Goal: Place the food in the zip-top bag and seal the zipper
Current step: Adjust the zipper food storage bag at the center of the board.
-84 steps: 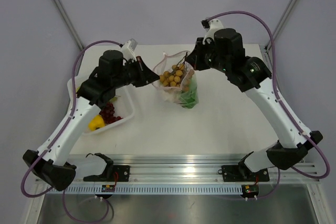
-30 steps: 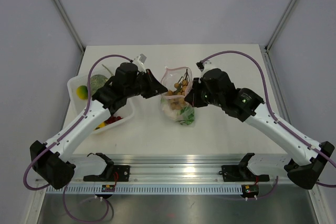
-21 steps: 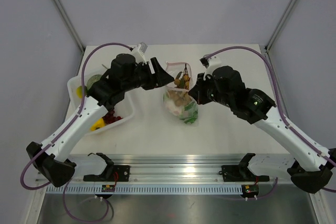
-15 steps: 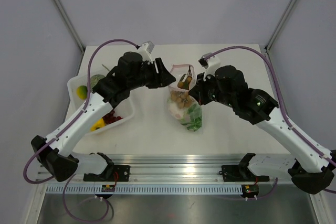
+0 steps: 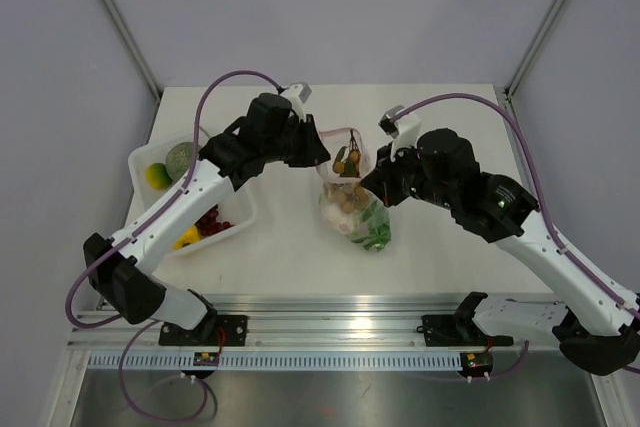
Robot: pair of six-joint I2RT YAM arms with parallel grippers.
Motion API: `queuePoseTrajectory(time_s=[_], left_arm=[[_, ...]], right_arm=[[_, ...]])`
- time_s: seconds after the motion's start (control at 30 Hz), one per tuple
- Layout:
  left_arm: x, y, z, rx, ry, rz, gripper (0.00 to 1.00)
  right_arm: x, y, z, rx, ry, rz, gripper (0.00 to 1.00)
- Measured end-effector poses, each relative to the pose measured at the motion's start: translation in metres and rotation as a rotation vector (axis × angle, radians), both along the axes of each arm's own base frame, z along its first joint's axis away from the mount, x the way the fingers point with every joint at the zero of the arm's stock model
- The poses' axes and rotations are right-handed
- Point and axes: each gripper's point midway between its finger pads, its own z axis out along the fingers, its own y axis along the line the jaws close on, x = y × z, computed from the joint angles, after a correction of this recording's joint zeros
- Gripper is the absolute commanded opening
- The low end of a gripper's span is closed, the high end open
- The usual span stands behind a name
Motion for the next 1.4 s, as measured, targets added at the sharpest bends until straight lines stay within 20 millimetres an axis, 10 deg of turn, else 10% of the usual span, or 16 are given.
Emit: queuePoseTrajectory(time_s=[0.33, 0.47, 0.67, 0.73, 0.93, 1.0, 1.1, 1.27, 1.4], left_arm=[[0.009, -0.006, 0.029, 0.008, -0.031, -0.012, 0.00], [0.017, -0.013, 0.073, -0.053, -0.105, -0.012, 0.00], [0.000, -0.003, 0.112, -0.149, -0.213, -0.013, 0.00], [-0.003, -0.006, 0.094, -0.163, -0.209, -0.025, 0.00], [-0.004, -0.019, -0.068, 0.003, 0.132, -0.043, 0.00], [-0.007, -0.019, -0.087, 0.036, 0.190, -0.049, 0.00], [-0.006, -0.023, -0.051, 0.005, 0.145, -0.057, 0.00], [-0.009, -0.018, 0.085, -0.197, -0.147, -0.069, 0.00], [-0.030, -0.010, 0.125, -0.279, -0.247, -0.092, 0.00]], right_arm=[[0.021, -0.031, -0.002, -0.087, -0.073, -0.122, 0.00], [0.054, -0.049, 0.035, -0.076, -0.139, -0.218, 0.00], [0.047, -0.048, 0.071, 0.035, -0.250, -0.189, 0.00], [0.047, -0.046, 0.043, 0.026, -0.219, -0.189, 0.00], [0.054, -0.056, -0.110, -0.201, 0.066, -0.227, 0.00], [0.056, -0.057, -0.118, -0.239, 0.094, -0.227, 0.00], [0.064, -0.053, -0.061, -0.187, -0.002, -0.219, 0.00], [0.066, -0.055, 0.073, 0.037, -0.294, -0.236, 0.00], [0.050, -0.057, 0.079, 0.097, -0.334, -0.204, 0.00]])
